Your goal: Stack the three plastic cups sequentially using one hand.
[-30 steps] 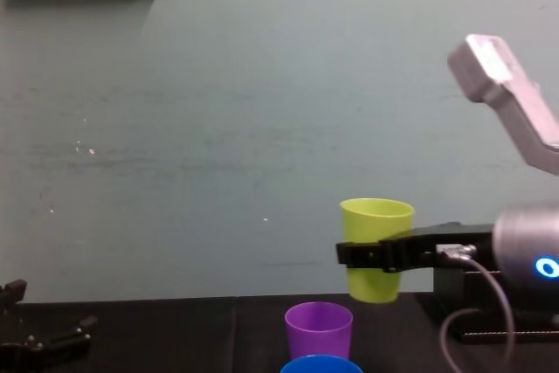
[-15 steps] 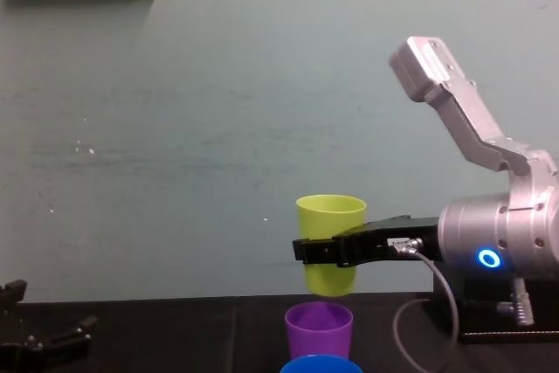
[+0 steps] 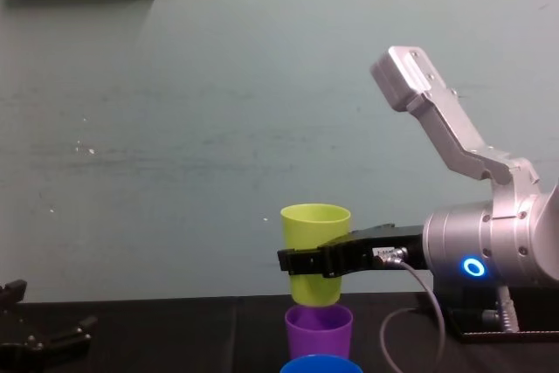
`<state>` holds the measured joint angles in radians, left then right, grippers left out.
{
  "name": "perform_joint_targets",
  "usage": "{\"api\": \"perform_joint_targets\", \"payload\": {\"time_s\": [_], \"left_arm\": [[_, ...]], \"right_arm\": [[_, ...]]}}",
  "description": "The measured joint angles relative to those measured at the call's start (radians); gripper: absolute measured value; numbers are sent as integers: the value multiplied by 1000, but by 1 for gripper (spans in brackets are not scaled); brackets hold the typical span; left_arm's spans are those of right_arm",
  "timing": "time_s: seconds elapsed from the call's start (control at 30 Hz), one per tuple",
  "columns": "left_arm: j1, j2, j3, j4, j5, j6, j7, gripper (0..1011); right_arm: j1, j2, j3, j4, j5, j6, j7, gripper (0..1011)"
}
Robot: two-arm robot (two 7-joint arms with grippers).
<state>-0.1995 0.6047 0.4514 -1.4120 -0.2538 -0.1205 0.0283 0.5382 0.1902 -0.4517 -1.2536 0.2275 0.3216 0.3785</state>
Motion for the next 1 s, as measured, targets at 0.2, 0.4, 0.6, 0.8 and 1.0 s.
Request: {"api": "perform_joint_targets", "payload": {"time_s": [0.2, 0.4, 0.6, 0.8, 1.0], "left_arm": [[0, 0, 0, 0, 0, 0, 0, 1000], [0, 0, 0, 0, 0, 0, 0, 1000], [0, 0, 0, 0, 0, 0, 0, 1000], [0, 0, 0, 0, 0, 0, 0, 1000], [0, 0, 0, 0, 0, 0, 0, 1000]], "right_arm": [[10, -4, -8, 19, 3, 0, 6, 716], [15, -6, -13, 34, 6, -2, 9, 716], [21, -6, -17, 46, 9, -2, 13, 716], [25, -6, -17, 57, 11, -2, 13, 716], [30, -7, -18, 72, 12, -7, 12, 716]]}}
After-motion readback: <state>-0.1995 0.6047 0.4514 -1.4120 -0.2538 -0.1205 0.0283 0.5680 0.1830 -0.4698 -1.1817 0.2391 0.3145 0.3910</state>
